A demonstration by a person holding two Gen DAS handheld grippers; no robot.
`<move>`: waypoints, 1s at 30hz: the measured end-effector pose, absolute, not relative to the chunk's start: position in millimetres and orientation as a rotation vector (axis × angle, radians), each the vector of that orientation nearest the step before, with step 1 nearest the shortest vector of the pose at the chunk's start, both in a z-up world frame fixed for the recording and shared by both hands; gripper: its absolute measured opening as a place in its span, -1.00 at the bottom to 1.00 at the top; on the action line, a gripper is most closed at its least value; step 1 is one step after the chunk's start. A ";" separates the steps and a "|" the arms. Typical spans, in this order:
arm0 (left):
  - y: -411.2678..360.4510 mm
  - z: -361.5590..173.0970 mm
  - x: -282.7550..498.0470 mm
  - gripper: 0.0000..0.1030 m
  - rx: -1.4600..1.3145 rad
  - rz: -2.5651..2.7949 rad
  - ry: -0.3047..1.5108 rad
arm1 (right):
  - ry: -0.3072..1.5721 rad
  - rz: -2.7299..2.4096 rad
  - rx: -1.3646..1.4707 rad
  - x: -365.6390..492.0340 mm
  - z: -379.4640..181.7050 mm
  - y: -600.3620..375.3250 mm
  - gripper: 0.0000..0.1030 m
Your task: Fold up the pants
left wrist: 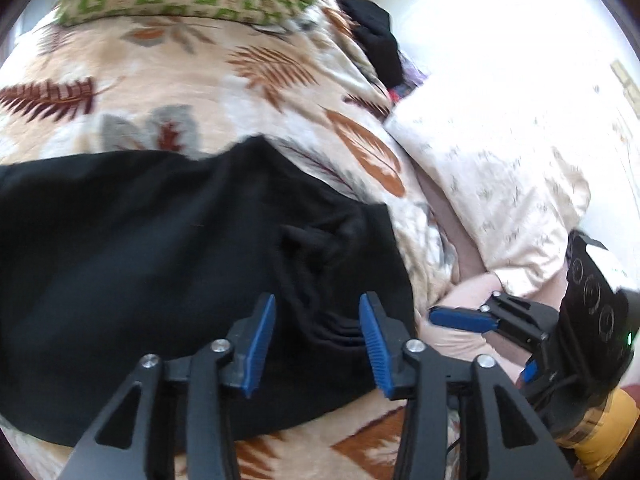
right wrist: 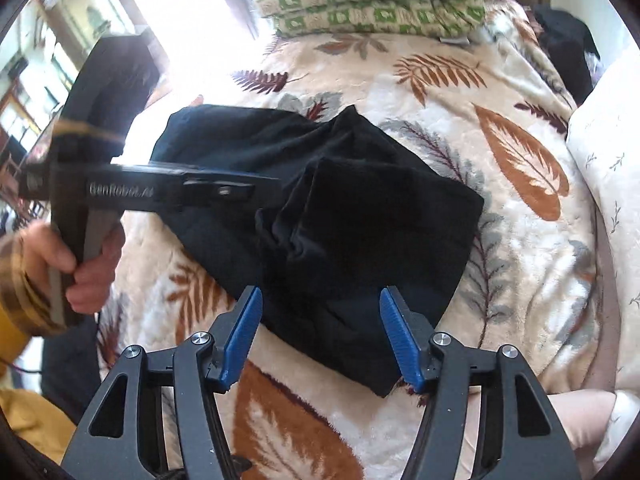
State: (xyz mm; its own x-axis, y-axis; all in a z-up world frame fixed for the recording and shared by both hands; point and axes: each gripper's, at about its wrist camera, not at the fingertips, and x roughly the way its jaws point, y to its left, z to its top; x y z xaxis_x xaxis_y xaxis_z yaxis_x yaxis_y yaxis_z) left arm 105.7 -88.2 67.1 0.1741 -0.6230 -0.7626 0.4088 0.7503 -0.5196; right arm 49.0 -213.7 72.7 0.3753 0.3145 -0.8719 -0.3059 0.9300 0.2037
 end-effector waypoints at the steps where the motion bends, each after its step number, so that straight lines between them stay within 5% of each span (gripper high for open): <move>1: -96.2 66.6 105.0 0.10 -0.185 -0.733 1.194 | 1.114 0.404 -0.009 46.3 67.6 -208.8 0.19; 8: -139.9 53.6 123.7 0.09 -0.099 -0.655 1.262 | 1.086 0.374 -0.042 38.3 34.8 -196.8 0.07; 10: -142.3 51.4 129.5 -0.58 -0.100 -0.618 1.272 | 1.082 0.350 0.009 43.6 28.4 -199.4 -0.39; 11: -142.2 49.3 132.3 -0.72 -0.099 -0.607 1.283 | 1.079 0.330 0.027 45.9 25.1 -200.7 -0.47; 15: -131.7 48.8 135.0 -0.75 -0.134 -0.606 1.280 | 1.046 0.296 0.089 46.6 23.7 -198.5 -0.72; 23: -92.0 71.4 141.4 -0.74 -0.219 -0.668 1.216 | 0.984 0.380 0.156 53.6 46.2 -181.4 -0.75; 30: -57.8 40.6 158.5 -0.51 -0.314 -0.636 1.302 | 1.050 0.415 0.181 65.2 14.8 -170.7 -0.39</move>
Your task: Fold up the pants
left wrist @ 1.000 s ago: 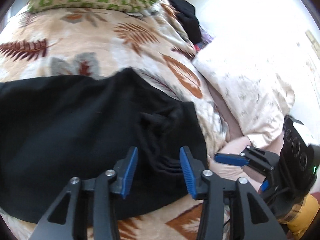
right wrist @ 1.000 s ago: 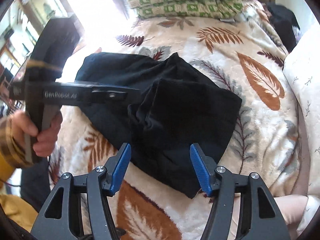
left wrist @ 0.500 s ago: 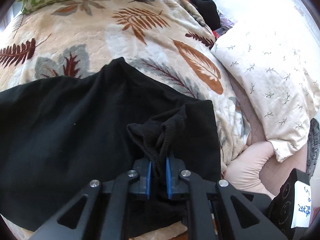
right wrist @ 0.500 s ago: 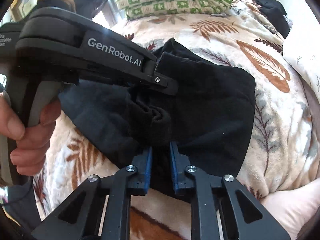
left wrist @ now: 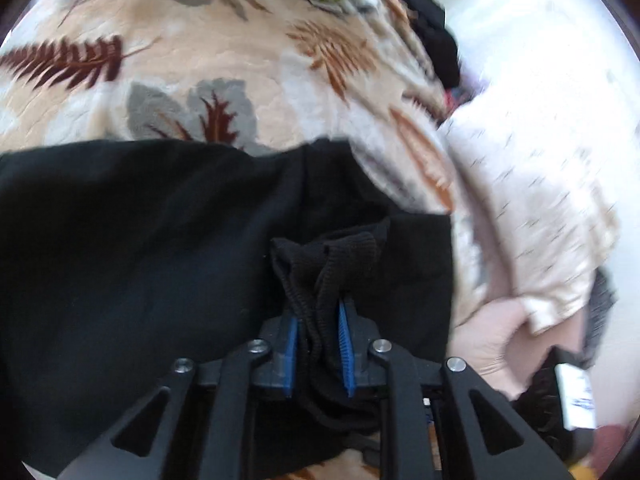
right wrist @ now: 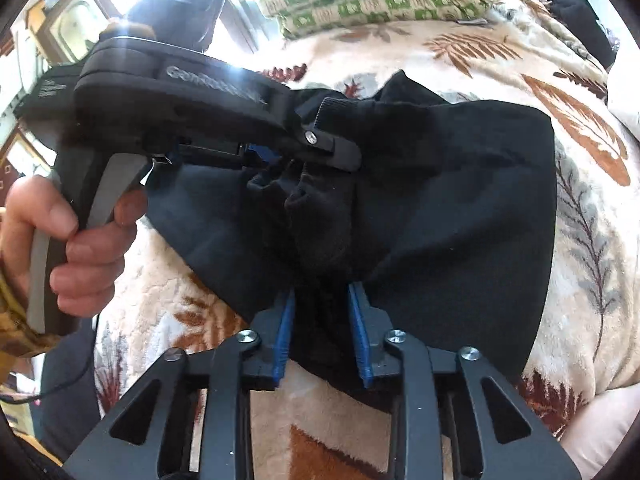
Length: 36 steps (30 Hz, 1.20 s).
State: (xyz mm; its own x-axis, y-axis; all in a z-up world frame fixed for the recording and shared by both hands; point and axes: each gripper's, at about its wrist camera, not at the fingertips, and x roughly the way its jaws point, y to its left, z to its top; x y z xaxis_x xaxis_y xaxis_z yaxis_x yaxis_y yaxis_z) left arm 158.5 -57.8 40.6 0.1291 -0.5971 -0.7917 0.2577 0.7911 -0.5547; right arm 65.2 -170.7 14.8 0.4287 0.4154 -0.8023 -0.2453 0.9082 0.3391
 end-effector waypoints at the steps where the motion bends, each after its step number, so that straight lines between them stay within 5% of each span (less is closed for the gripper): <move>1: -50.7 46.6 157.8 -0.49 -0.327 -0.633 1.281 | 1.057 0.427 0.197 65.4 18.9 -173.0 -0.34; 10: -52.1 95.9 132.3 -0.43 -0.302 -0.701 1.192 | 0.992 0.256 0.229 56.7 54.4 -207.8 -0.32; 17: -105.5 60.3 91.7 -0.43 -0.083 -0.759 1.298 | 1.065 0.159 0.256 54.5 26.8 -227.4 -0.31; 20: -83.1 28.0 89.0 -0.87 -0.107 -0.718 1.343 | 1.086 0.184 0.240 52.6 24.7 -226.4 -0.33; 24: -52.3 23.7 98.0 -0.87 -0.329 -0.762 1.358 | 1.038 0.186 0.278 69.8 43.2 -240.0 -0.33; 31: -88.1 71.8 113.5 -0.81 -0.153 -0.729 1.218 | 0.982 0.152 0.275 110.7 54.4 -254.4 -0.32; 36: -108.1 47.1 147.1 -0.81 -0.050 -0.566 1.225 | 1.013 0.128 0.245 136.1 37.0 -250.2 -0.32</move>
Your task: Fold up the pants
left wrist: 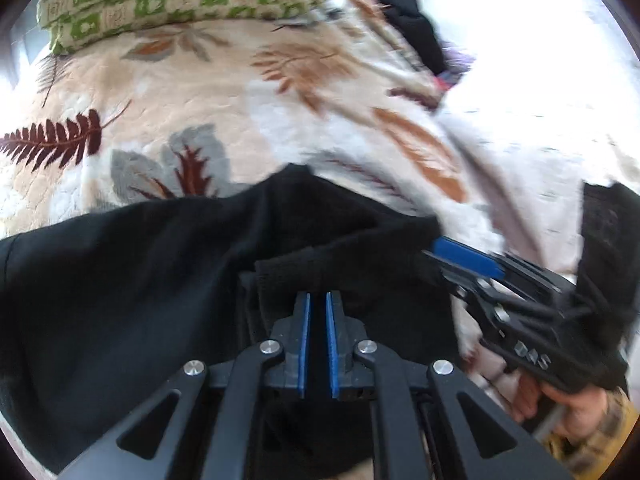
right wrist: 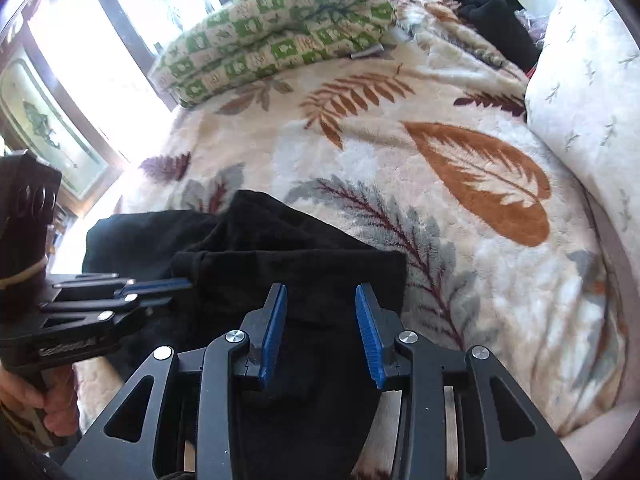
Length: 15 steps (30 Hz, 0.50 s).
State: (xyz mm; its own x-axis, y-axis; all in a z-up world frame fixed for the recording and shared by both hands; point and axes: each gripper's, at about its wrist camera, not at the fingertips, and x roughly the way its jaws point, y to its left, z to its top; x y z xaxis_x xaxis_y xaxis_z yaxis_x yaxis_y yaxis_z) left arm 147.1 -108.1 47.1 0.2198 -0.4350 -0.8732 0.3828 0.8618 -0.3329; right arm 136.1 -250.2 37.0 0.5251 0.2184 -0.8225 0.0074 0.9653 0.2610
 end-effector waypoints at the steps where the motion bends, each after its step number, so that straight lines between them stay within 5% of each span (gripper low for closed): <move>1: -106.5 40.5 151.4 -0.83 -0.061 -0.557 1.232 | 1.033 0.122 0.237 139.0 29.7 -250.0 -0.32; 10: -84.7 60.3 133.0 -0.80 -0.125 -0.610 1.203 | 1.031 0.173 0.176 112.7 45.8 -234.7 -0.19; 15: -79.0 62.8 97.2 -0.51 -0.042 -0.628 1.190 | 1.028 0.164 0.166 68.2 50.8 -210.8 -0.19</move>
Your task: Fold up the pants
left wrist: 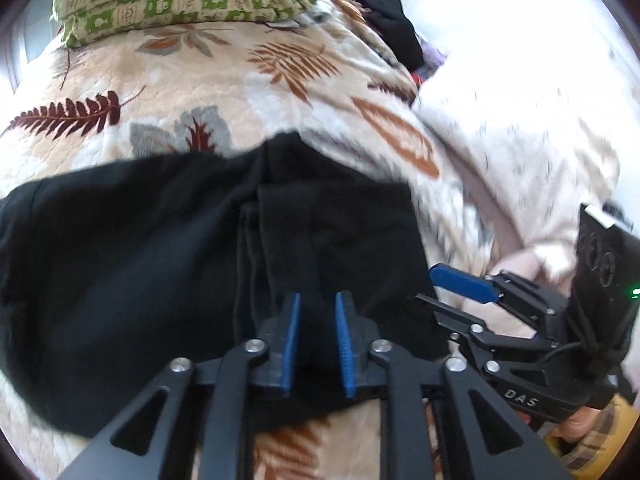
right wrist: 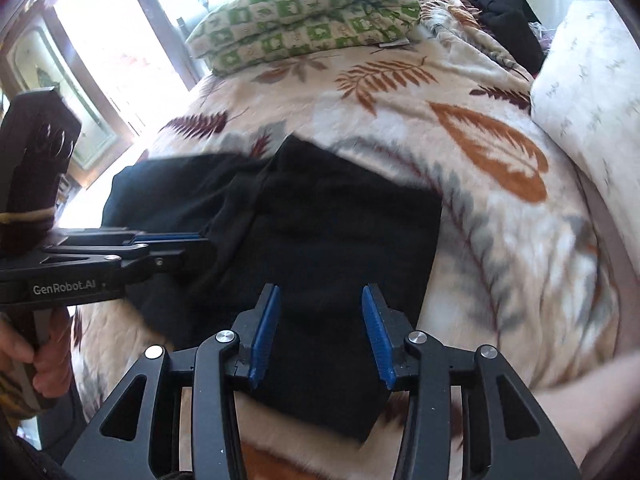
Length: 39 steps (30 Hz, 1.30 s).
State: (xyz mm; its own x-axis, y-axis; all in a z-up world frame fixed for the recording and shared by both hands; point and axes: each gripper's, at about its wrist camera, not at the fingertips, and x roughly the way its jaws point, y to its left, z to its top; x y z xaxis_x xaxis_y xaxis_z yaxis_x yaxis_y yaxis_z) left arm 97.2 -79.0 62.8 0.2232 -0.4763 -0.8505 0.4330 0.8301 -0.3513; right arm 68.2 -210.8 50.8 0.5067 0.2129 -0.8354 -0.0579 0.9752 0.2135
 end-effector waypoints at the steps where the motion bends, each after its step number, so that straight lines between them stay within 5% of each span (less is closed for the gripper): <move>1: -78.5 61.1 92.0 -0.50 -0.016 -0.621 1.183 | 1.028 0.153 0.168 59.5 48.8 -205.8 -0.19; 13: -61.2 44.2 90.3 -0.32 0.011 -0.557 1.146 | 1.044 0.108 0.100 38.1 21.7 -178.7 0.01; 16: -41.0 60.3 88.3 -0.06 -0.035 -0.536 1.119 | 1.007 0.120 0.150 35.5 39.5 -181.5 0.01; 18: -22.3 74.1 85.7 0.38 -0.060 -0.512 1.088 | 0.997 0.138 0.146 34.8 45.9 -177.2 0.03; 23: 18.0 98.1 82.0 0.68 -0.031 -0.415 1.040 | 1.002 0.173 0.127 35.4 50.4 -157.8 0.10; 27: 47.0 102.6 79.7 0.87 -0.018 -0.328 1.033 | 1.000 0.200 0.143 33.1 55.4 -142.3 0.39; 39: 99.6 94.0 91.0 0.97 0.004 -0.252 1.051 | 0.951 0.318 0.052 37.8 68.9 -83.2 0.63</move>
